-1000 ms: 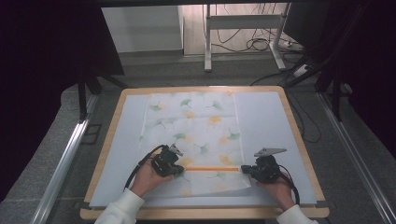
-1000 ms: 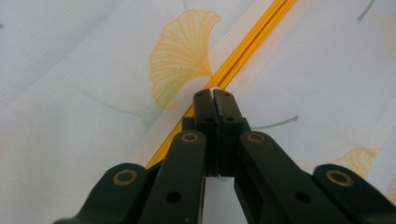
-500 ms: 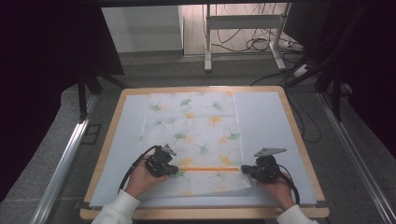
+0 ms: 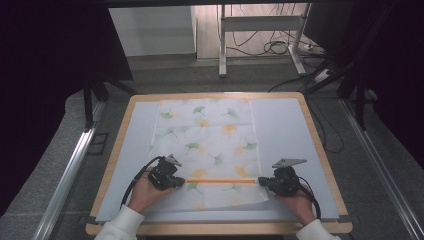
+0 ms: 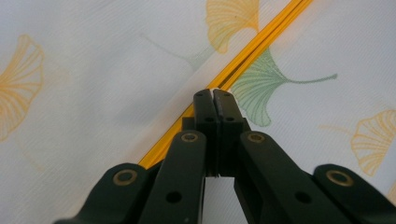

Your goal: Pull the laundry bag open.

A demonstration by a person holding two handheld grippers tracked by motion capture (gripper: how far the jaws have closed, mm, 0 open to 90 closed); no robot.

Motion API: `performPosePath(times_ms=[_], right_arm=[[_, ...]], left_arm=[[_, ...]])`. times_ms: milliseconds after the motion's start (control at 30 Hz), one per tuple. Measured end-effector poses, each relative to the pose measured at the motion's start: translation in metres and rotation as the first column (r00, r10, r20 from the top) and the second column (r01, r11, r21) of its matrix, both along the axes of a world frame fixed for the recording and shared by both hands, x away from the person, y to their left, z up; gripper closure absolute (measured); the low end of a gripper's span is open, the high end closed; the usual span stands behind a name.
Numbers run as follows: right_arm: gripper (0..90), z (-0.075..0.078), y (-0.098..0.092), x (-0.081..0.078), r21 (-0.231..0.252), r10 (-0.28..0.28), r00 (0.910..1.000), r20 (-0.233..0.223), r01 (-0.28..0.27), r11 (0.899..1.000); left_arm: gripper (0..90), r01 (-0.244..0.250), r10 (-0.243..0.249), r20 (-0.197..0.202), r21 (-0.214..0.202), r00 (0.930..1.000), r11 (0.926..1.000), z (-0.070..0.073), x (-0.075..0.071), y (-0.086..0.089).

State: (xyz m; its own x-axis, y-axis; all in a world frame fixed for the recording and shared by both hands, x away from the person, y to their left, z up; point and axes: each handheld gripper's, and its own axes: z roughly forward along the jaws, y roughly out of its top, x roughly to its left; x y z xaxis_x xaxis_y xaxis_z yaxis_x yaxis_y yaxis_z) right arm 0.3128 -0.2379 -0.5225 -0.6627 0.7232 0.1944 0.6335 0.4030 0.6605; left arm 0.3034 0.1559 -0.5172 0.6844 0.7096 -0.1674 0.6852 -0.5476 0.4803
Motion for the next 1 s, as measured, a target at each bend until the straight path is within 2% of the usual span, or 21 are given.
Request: performPosePath(times_ms=[333,1000], right_arm=[[89.5,0.0,-0.001,0.001,0.005,0.002,1.0,-0.007,-0.002,1.0],[89.5,0.0,-0.001,0.0,0.002,0.003,1.0,-0.005,-0.003,1.0]], left_arm=[[90.0,-0.015,0.015,-0.002,0.001,0.9999,0.9999,0.0,-0.002,0.008],[90.0,-0.072,0.072,-0.009,-0.004,0.9973,0.9974,-0.001,-0.009,0.041]])
